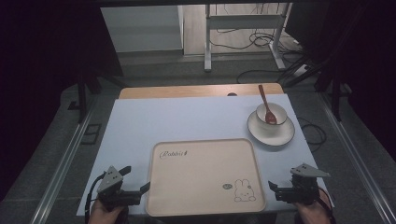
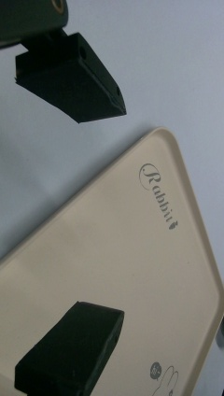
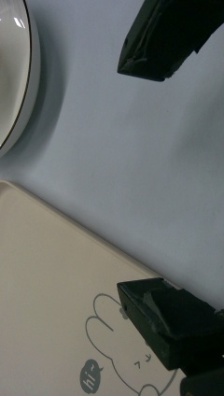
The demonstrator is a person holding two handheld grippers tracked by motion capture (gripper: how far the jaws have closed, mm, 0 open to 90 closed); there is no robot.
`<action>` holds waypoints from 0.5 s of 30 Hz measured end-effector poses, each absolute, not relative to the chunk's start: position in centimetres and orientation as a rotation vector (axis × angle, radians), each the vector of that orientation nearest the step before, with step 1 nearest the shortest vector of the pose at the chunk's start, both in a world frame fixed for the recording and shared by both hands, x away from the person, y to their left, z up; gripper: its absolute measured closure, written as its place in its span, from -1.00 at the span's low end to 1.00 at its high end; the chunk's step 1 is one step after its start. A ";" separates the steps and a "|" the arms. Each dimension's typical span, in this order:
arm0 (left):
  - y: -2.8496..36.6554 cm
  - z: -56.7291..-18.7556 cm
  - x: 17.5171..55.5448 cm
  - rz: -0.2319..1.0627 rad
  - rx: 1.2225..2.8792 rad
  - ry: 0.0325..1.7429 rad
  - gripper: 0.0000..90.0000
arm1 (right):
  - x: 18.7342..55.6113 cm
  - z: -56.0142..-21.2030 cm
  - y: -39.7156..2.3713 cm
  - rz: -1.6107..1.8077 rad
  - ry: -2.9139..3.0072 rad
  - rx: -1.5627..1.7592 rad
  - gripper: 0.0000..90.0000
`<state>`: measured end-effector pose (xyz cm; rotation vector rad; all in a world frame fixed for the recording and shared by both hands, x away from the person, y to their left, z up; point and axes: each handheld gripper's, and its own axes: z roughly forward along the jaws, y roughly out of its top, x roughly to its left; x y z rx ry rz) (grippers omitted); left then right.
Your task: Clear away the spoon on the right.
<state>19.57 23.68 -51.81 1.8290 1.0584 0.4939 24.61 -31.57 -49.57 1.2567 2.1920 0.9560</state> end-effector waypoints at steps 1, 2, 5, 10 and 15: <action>23.7 -51.8 19.6 0.493 1.827 1.060 -0.89 | 24.6 -49.6 -31.5 0.953 2.190 1.253 -1.00; 23.7 -51.8 19.6 0.493 1.825 1.061 -0.89 | 24.6 -49.5 -31.5 0.951 2.187 1.247 -1.00; 23.7 -51.8 19.6 0.495 1.823 1.063 -0.89 | 24.7 -49.3 -31.6 0.970 2.181 1.242 -1.00; 23.7 -51.8 19.5 0.497 1.821 1.064 -0.89 | 24.8 -48.8 -31.6 1.003 2.172 1.221 -1.00; 23.8 -51.8 19.5 0.497 1.820 1.065 -0.89 | 25.2 -48.4 -31.6 1.022 2.168 1.208 -1.00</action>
